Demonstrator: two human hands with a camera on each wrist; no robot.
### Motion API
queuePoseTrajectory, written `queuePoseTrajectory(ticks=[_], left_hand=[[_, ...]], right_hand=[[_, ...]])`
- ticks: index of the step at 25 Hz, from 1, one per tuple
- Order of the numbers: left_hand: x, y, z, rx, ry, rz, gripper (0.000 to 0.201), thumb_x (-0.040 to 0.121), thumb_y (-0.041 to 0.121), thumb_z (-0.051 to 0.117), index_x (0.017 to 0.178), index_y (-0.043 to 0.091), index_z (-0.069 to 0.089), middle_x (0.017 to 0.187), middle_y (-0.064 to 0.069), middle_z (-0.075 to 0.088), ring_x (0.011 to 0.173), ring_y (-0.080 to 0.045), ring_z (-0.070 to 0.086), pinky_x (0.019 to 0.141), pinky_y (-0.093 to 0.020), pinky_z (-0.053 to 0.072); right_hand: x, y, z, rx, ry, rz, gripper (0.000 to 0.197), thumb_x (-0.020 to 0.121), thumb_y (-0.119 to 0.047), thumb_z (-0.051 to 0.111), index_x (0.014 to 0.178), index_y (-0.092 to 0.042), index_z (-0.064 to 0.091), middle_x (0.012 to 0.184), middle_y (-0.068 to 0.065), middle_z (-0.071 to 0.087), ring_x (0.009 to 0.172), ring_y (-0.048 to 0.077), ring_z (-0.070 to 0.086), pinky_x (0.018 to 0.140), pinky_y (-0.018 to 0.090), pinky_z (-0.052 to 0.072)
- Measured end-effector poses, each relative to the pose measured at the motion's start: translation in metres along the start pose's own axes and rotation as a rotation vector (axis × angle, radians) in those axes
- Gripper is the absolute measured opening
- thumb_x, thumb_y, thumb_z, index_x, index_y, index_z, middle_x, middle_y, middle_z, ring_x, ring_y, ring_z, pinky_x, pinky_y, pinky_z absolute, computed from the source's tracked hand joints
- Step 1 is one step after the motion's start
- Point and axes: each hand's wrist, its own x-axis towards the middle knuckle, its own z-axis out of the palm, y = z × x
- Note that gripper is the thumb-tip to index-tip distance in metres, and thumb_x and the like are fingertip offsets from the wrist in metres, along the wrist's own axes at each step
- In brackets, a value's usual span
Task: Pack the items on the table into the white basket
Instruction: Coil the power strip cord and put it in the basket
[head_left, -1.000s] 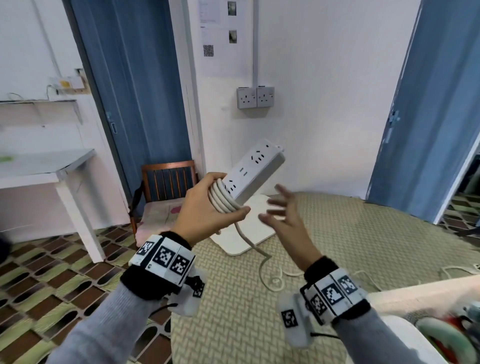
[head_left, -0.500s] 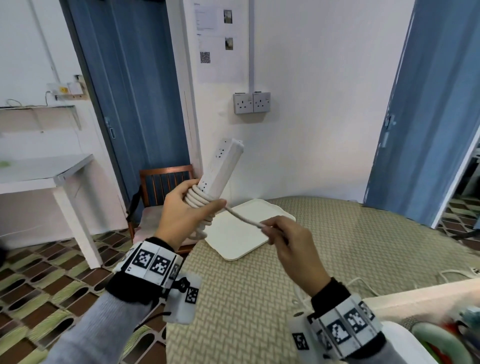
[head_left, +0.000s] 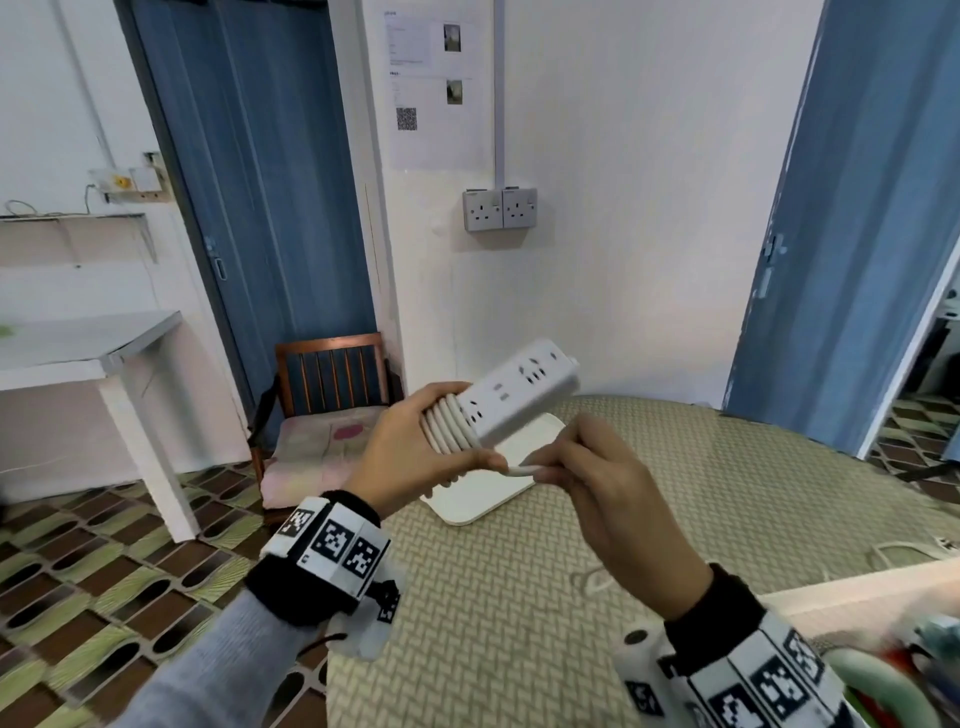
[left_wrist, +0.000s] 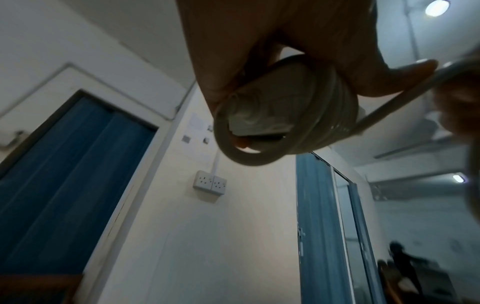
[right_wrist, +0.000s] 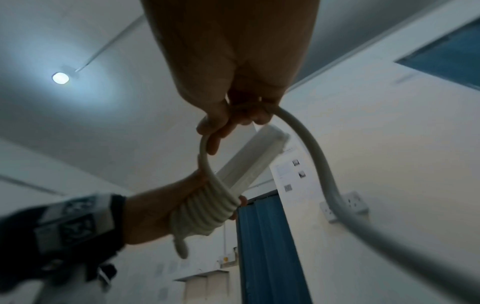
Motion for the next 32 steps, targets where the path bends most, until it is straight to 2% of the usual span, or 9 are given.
queuePoseTrajectory(ticks=[3,7,11,17,20,23,25,28,32], left_hand=[[-0.003,-0.001,0.007,0.324,-0.198,0.126,0.101,0.037,0.073,0.077,0.125,0.033,0.051,0.115,0.016,0.057,0.105,-0.002,0.054,0.091,-0.026,0.048],[-0.01,0.004,0.021,0.465,-0.073,0.345,0.074,0.06,0.068,0.068,0.12,0.027,0.056,0.106,0.014,0.062,0.094,-0.005,0.055,0.086,-0.03,0.046],[-0.009,0.003,0.017,0.631,0.004,0.555,0.079,0.067,0.075,0.058,0.128,0.025,0.054,0.116,0.011,0.063,0.098,-0.009,0.056,0.082,-0.027,0.038],[-0.007,-0.002,0.022,0.659,0.009,0.57,0.074,0.072,0.075,0.056,0.128,0.025,0.057,0.108,0.007,0.065,0.089,-0.013,0.06,0.079,-0.033,0.048],[-0.003,-0.003,0.02,0.647,0.065,0.6,0.049,0.082,0.058,0.057,0.116,0.024,0.066,0.094,0.009,0.068,0.075,-0.011,0.058,0.069,-0.03,0.046],[0.001,-0.008,0.002,0.575,0.121,0.474,0.05,0.084,0.059,0.048,0.118,0.026,0.065,0.091,0.011,0.068,0.077,-0.008,0.058,0.072,-0.026,0.047],[0.004,-0.014,-0.013,0.547,0.148,0.397,0.053,0.084,0.061,0.045,0.119,0.027,0.064,0.094,0.011,0.068,0.083,-0.008,0.06,0.077,-0.024,0.046],[0.006,-0.022,-0.024,0.512,0.145,0.319,0.053,0.081,0.062,0.046,0.121,0.031,0.062,0.098,0.013,0.068,0.089,-0.008,0.061,0.083,-0.036,0.051],[0.002,-0.017,-0.018,0.414,0.136,0.272,0.054,0.078,0.061,0.047,0.127,0.039,0.056,0.1,0.013,0.068,0.09,-0.006,0.062,0.082,-0.034,0.054]], right_hand=[[0.024,0.003,-0.006,-0.253,0.006,-0.087,0.031,0.089,-0.037,0.051,0.084,-0.014,0.071,0.084,0.003,0.05,0.08,0.013,0.047,0.068,0.033,0.044],[0.041,0.018,-0.008,-0.433,0.004,-0.001,0.034,0.081,-0.054,0.052,0.088,-0.025,0.069,0.089,-0.004,0.056,0.088,0.014,0.046,0.075,0.029,0.029],[0.037,0.031,-0.011,-0.119,-0.104,0.302,0.042,0.075,-0.063,0.043,0.084,-0.031,0.068,0.082,-0.015,0.067,0.079,0.004,0.058,0.067,0.037,0.047],[0.03,0.032,-0.003,-0.095,-0.006,0.321,0.039,0.077,-0.06,0.05,0.075,-0.028,0.071,0.076,-0.011,0.07,0.072,0.007,0.062,0.064,0.041,0.049],[0.022,0.028,-0.005,0.257,-0.003,0.444,0.036,0.075,-0.058,0.067,0.098,-0.03,0.069,0.091,-0.011,0.07,0.085,0.006,0.066,0.075,0.035,0.053],[0.004,0.035,-0.02,0.337,-0.327,0.719,0.073,0.071,-0.041,0.078,0.132,-0.035,0.039,0.102,-0.001,0.065,0.077,0.017,0.069,0.069,0.032,0.057],[-0.005,0.037,-0.036,0.435,-0.419,0.753,0.059,0.076,-0.016,0.078,0.126,-0.022,0.048,0.081,0.005,0.068,0.062,0.02,0.064,0.057,0.027,0.054],[0.001,0.041,-0.06,0.593,-0.123,0.664,0.029,0.071,-0.007,0.072,0.1,-0.008,0.07,0.074,0.001,0.069,0.072,0.012,0.064,0.066,0.015,0.05],[0.03,0.053,-0.064,0.317,0.215,0.458,0.015,0.074,-0.014,0.075,0.09,-0.016,0.076,0.076,0.019,0.064,0.069,0.022,0.053,0.063,0.026,0.043]])
